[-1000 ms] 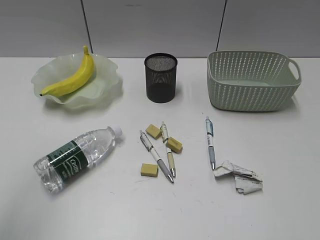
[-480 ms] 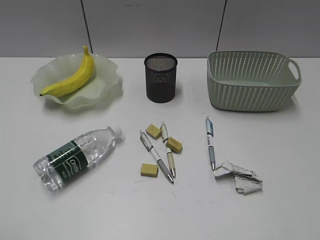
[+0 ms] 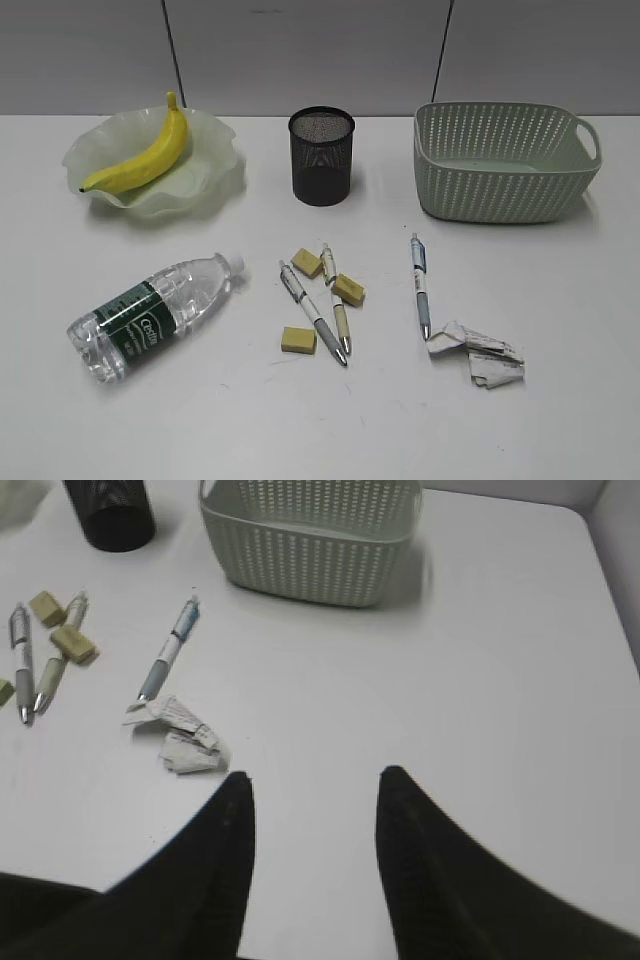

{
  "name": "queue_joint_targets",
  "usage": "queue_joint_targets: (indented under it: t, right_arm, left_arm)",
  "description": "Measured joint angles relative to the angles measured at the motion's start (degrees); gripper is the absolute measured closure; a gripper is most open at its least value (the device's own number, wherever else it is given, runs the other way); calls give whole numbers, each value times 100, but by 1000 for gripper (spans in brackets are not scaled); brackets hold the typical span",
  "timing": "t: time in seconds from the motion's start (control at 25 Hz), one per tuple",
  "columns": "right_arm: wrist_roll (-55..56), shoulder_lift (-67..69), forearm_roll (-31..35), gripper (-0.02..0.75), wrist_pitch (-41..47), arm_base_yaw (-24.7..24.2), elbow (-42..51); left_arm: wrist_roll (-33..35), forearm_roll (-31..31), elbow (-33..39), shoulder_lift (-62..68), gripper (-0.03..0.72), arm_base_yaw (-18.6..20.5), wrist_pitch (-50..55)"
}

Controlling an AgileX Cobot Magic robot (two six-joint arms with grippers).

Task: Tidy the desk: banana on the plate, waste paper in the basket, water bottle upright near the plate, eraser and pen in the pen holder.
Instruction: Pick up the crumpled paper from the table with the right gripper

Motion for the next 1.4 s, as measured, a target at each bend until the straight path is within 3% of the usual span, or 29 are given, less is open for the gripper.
queue_joint_targets:
  t: [0.2,0.44,0.56,1.08,1.4]
  right_arm:
    - [-1113,1109,779,391,-490,149,-85]
    - [-1441,2534,884,218,-895,585,-525]
    - [-1516,3391,896,176,-928,864,-764]
    - [-1492,7088,793,165,-932,1797,-1799]
    - [-705,8820,115,165,-1111,2284,-2089]
  left_arm:
    - [0,0,0,-4,304,0,-7]
    - [-5,0,0,-4,304,0,-9]
    - [-16,0,0,-4,304,0,-9]
    - [-17,0,0,-4,330,0,-13]
    - [-17,-5,0,-4,331,0,-13]
